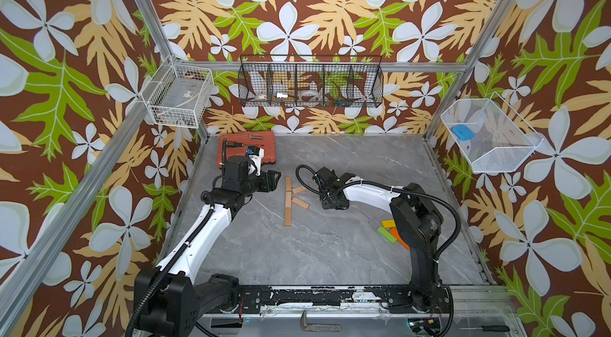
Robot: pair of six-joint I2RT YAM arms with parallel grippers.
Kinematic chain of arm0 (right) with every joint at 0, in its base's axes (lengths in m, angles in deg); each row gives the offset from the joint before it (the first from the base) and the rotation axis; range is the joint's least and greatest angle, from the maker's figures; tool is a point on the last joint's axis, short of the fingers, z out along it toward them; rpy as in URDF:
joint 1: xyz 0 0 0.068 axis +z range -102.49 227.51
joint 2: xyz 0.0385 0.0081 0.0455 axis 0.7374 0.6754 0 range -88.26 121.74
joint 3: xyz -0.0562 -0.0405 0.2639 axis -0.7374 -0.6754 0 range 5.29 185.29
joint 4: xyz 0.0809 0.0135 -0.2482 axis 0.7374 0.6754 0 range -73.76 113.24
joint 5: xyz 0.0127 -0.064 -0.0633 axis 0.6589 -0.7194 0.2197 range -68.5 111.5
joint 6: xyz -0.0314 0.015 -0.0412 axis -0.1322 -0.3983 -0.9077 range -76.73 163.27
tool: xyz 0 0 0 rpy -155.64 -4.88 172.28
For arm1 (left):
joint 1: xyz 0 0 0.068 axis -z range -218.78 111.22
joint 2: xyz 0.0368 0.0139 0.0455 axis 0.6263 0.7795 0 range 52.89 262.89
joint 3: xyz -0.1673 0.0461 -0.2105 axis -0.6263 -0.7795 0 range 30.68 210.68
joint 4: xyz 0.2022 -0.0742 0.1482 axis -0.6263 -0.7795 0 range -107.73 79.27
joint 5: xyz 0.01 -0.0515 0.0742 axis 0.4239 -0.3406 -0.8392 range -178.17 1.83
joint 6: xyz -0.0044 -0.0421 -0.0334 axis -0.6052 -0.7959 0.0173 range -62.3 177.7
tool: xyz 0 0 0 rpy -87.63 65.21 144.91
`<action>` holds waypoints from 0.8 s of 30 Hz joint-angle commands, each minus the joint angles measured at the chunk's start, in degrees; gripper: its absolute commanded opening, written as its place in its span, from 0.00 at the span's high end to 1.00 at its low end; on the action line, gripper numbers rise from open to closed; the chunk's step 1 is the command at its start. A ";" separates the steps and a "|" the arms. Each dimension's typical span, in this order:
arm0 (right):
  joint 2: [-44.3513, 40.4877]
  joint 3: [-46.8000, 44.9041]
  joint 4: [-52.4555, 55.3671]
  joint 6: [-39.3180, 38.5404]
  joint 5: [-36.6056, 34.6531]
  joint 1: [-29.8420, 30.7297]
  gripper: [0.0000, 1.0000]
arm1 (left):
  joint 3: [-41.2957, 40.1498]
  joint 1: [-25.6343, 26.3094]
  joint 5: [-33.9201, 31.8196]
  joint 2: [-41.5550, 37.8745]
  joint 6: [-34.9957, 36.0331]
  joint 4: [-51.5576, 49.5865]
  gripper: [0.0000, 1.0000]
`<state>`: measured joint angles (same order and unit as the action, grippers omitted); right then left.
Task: Assemble the letter k with building blocks
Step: Assemble the building block at the center of the board.
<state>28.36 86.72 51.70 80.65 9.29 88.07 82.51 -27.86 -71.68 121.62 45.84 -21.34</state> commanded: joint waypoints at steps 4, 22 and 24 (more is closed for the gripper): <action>0.50 0.64 -2.00 0.57 1.66 -0.37 0.56 | 1.03 -0.11 -1.31 1.69 1.13 -1.82 0.32; 2.29 2.87 -1.05 2.22 -0.61 -0.76 0.62 | 0.81 -0.13 0.14 2.07 0.34 -1.26 0.32; 2.71 3.27 -1.01 2.72 -0.79 -0.89 0.63 | 0.97 -0.14 -0.02 2.11 0.34 -1.49 0.32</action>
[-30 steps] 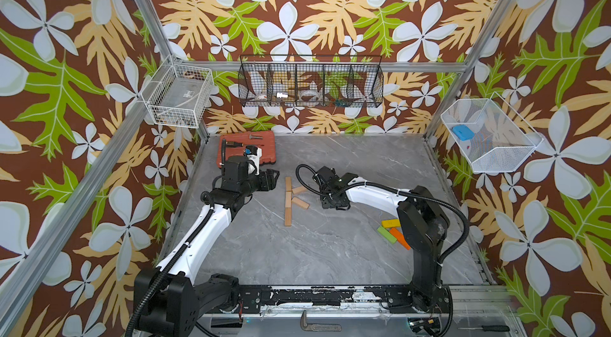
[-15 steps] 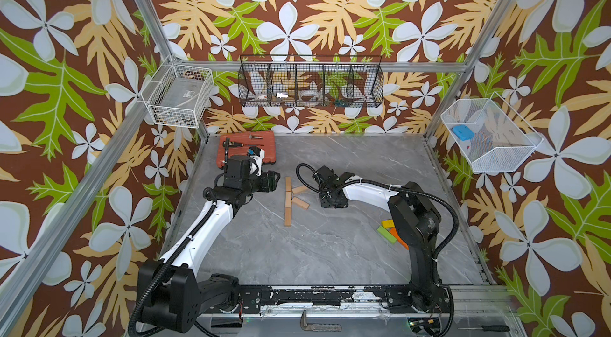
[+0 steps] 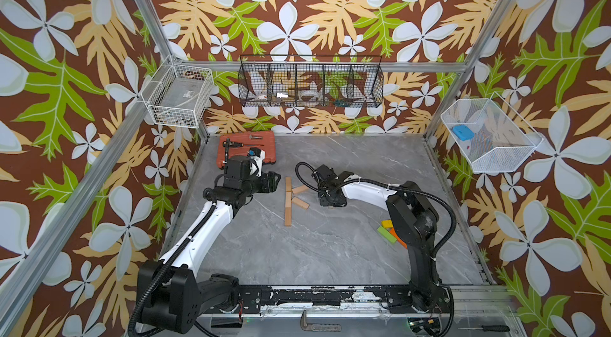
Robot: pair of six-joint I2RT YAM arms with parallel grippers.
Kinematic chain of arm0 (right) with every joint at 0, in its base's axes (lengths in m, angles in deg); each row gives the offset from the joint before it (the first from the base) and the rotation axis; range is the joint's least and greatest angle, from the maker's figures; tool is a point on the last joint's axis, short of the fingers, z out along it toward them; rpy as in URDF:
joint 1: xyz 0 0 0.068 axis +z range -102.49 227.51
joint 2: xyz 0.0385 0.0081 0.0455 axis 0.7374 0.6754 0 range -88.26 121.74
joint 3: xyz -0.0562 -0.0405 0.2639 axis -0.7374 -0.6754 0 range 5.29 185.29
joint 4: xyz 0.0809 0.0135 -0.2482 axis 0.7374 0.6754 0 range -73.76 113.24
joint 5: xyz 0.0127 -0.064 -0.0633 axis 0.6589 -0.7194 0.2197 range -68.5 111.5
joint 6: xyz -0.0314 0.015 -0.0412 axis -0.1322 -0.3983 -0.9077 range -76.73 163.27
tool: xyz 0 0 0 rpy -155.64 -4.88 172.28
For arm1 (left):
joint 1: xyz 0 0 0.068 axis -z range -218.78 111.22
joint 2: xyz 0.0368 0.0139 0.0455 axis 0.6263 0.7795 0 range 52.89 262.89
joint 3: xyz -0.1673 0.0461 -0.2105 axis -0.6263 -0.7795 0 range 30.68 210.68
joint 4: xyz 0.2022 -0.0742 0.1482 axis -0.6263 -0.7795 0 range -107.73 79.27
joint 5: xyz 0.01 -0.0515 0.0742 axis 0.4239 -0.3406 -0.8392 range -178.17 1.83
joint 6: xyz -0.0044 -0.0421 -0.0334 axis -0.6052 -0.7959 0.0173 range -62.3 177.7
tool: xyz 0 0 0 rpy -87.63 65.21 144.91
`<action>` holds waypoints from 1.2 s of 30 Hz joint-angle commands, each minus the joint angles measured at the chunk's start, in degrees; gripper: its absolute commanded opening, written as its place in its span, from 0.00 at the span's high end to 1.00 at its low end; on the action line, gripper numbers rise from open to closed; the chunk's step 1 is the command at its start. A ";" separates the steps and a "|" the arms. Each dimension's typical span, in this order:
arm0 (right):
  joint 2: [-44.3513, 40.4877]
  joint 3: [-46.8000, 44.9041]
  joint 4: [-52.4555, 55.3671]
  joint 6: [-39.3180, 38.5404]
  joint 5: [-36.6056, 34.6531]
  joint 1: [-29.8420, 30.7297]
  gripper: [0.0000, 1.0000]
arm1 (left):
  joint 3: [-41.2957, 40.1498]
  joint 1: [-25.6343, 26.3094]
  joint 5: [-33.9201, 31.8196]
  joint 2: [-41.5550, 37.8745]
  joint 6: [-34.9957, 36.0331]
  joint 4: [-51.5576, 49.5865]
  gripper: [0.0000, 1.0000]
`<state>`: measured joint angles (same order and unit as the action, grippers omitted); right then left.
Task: Assemble the letter k with building blocks
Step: Assemble the building block at the center of the board.
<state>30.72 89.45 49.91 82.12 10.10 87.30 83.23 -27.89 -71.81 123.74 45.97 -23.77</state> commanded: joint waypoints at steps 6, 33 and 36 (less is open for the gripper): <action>0.77 0.62 0.53 2.52 -1.17 -0.06 0.66 | 0.24 -0.24 -0.39 -0.05 0.04 0.92 0.33; 2.13 3.11 1.48 2.90 -2.14 -0.38 0.69 | 0.36 -0.20 0.11 0.13 -0.20 0.74 0.32; 2.15 3.02 1.31 2.98 -2.14 -0.51 0.69 | 0.36 -0.17 0.17 0.14 -0.22 0.74 0.32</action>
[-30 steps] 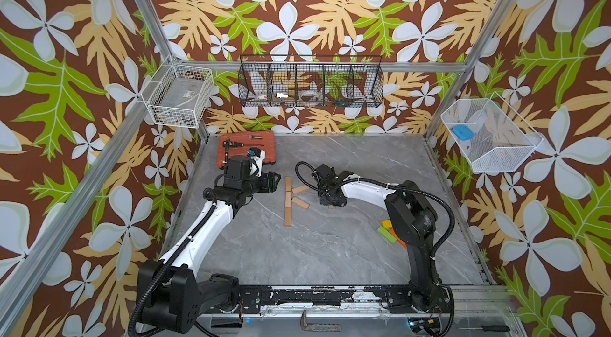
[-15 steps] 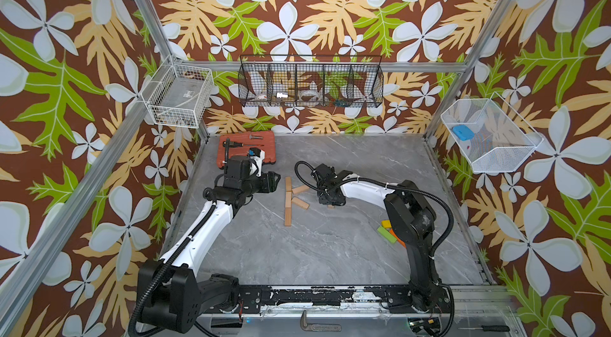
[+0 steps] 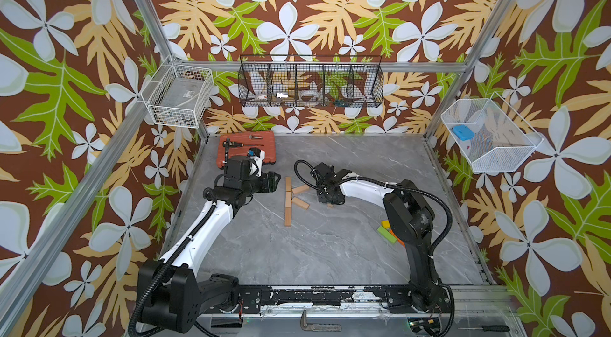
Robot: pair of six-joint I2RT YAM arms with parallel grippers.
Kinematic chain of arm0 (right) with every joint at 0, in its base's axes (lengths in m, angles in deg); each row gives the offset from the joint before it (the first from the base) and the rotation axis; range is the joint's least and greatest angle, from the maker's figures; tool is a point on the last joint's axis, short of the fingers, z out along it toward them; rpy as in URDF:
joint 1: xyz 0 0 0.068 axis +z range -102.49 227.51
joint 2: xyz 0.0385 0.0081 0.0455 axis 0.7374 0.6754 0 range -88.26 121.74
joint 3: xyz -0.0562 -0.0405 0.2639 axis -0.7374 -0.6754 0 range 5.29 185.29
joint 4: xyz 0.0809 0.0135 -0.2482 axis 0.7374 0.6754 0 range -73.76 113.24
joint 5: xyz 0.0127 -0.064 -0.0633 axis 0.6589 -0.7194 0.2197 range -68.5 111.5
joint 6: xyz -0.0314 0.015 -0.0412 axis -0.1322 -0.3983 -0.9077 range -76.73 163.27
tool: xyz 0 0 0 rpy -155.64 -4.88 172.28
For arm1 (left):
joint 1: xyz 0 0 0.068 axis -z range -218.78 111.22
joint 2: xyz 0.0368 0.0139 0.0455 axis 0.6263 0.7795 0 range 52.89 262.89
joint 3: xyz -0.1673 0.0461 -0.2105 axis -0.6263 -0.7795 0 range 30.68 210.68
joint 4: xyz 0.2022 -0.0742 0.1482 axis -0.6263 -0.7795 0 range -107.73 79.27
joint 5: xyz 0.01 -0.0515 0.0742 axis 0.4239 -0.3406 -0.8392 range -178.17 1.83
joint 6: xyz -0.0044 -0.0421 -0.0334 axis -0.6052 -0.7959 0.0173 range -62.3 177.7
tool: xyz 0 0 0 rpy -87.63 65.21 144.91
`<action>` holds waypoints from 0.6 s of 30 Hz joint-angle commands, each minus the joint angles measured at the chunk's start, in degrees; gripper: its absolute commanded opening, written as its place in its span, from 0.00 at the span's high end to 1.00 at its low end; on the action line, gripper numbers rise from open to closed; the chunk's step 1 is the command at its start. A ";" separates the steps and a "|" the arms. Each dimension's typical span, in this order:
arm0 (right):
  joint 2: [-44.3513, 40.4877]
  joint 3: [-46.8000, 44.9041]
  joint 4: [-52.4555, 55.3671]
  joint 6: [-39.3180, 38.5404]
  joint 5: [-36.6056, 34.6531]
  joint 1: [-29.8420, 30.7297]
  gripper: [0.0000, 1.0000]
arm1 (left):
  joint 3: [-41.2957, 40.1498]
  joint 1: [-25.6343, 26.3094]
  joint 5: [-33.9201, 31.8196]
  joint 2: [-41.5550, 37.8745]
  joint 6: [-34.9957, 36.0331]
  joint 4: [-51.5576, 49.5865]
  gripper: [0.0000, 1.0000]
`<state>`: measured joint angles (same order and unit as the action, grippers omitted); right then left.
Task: Assemble the letter k with building blocks
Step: Assemble the building block at the center of the board.
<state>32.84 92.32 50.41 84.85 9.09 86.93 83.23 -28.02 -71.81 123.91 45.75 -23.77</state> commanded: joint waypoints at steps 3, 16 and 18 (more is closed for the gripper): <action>0.15 0.22 0.56 0.25 -0.96 -0.22 0.69 | 0.36 -0.07 0.17 0.03 0.00 0.73 0.32; 1.11 0.60 0.10 0.45 -0.76 -0.55 0.69 | 0.48 -0.10 0.31 0.22 0.08 0.61 0.32; 1.16 0.67 0.30 0.43 -0.78 -0.58 0.68 | 0.49 -0.08 0.32 0.24 0.08 0.64 0.32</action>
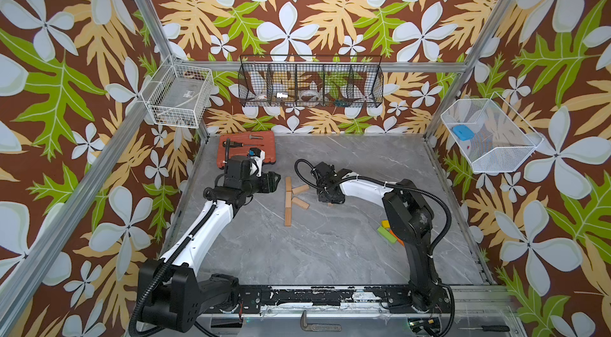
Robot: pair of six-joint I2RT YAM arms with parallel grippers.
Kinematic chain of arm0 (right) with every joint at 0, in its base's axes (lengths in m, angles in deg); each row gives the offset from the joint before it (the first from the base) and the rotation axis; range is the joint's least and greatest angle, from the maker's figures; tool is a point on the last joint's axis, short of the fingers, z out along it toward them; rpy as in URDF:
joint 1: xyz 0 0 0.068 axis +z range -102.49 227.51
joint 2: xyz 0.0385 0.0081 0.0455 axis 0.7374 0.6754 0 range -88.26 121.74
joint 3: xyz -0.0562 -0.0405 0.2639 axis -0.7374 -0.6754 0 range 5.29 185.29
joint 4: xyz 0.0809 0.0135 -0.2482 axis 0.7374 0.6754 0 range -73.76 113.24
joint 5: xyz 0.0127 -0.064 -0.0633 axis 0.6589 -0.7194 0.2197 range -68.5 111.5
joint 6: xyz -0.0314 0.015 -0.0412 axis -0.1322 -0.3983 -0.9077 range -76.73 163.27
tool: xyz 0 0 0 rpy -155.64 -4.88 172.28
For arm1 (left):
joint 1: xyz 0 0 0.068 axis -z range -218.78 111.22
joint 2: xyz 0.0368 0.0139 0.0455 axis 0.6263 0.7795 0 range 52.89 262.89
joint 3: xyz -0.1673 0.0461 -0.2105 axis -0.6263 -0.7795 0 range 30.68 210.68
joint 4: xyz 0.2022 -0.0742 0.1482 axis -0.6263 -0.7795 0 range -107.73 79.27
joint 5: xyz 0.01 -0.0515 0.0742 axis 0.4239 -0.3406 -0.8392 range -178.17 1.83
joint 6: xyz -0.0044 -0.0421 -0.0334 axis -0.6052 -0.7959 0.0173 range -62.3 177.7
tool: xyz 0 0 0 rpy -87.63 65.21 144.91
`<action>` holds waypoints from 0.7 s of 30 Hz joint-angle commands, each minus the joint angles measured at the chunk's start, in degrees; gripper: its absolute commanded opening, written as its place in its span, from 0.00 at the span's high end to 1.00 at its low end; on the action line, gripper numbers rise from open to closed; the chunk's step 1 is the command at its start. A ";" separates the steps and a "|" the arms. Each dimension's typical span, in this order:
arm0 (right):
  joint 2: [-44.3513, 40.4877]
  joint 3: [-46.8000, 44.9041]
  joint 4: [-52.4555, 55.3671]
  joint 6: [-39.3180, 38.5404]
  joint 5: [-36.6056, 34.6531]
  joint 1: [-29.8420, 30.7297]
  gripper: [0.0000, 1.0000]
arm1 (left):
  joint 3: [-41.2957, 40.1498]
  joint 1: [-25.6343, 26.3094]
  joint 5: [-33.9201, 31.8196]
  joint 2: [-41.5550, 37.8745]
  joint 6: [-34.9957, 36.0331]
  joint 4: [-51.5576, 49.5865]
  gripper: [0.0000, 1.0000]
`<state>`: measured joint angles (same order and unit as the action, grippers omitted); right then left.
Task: Assemble the letter k with building blocks
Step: Assemble the building block at the center of the board.
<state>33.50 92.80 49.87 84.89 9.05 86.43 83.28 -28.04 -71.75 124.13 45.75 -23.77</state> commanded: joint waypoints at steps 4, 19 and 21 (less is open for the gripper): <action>0.69 0.12 0.96 0.39 -0.56 -0.07 0.65 | 0.40 -0.13 0.21 -0.12 0.08 0.63 0.32; -8.11 2.03 2.67 -0.76 -1.58 -0.11 0.39 | 0.40 -0.15 0.68 -0.03 0.26 0.64 0.33; -10.47 2.08 3.49 -2.09 -2.68 -0.33 0.38 | 0.40 -0.11 1.49 -0.07 0.43 0.61 0.33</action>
<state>25.21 94.57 51.26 84.54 8.85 86.34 83.32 -28.08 -71.37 124.13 45.77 -23.77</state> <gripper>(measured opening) 0.619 0.676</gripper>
